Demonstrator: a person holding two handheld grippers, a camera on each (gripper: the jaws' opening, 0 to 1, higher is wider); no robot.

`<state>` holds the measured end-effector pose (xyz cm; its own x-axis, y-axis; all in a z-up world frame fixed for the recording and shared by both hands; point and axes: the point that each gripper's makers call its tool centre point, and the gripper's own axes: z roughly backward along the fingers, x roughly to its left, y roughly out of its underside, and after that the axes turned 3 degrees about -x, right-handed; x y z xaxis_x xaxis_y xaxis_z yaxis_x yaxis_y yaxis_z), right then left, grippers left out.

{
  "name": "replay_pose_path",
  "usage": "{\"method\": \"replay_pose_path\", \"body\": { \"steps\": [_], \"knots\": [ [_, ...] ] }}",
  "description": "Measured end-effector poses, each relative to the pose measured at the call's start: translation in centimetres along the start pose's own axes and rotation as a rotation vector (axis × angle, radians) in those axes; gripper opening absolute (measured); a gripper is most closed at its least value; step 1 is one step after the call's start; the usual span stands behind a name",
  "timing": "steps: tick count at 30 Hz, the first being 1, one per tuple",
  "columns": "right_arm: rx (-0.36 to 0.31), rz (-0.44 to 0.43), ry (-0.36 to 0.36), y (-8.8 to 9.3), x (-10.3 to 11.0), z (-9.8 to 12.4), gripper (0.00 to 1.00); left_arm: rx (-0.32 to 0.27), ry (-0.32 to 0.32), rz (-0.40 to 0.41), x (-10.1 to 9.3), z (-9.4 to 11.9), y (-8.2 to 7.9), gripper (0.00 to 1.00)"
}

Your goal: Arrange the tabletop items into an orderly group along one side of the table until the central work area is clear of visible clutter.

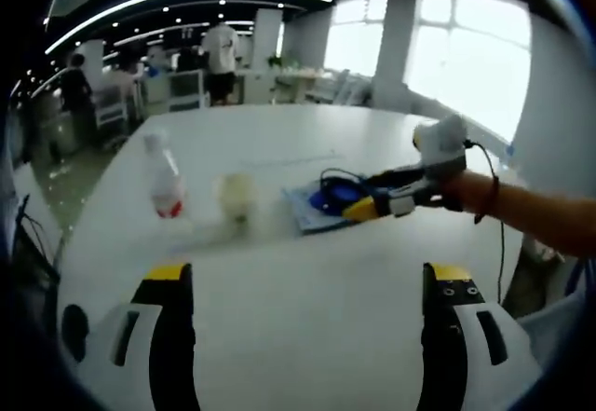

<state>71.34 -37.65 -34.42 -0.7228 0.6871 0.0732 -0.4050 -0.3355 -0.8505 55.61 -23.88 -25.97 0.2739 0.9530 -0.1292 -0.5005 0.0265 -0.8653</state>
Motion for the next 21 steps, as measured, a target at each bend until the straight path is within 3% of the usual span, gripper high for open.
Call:
{"method": "replay_pose_path", "body": {
  "steps": [9, 21],
  "knots": [
    [0.029, -0.023, 0.039, 1.0, 0.0, -1.9, 0.60, 0.028, -0.003, -0.021, 0.7, 0.5, 1.7, 0.99],
    [0.060, 0.047, 0.070, 1.5, -0.5, -2.9, 0.40, 0.061, -0.018, -0.011, 1.0, 0.7, 3.7, 0.99]
  ]
}}
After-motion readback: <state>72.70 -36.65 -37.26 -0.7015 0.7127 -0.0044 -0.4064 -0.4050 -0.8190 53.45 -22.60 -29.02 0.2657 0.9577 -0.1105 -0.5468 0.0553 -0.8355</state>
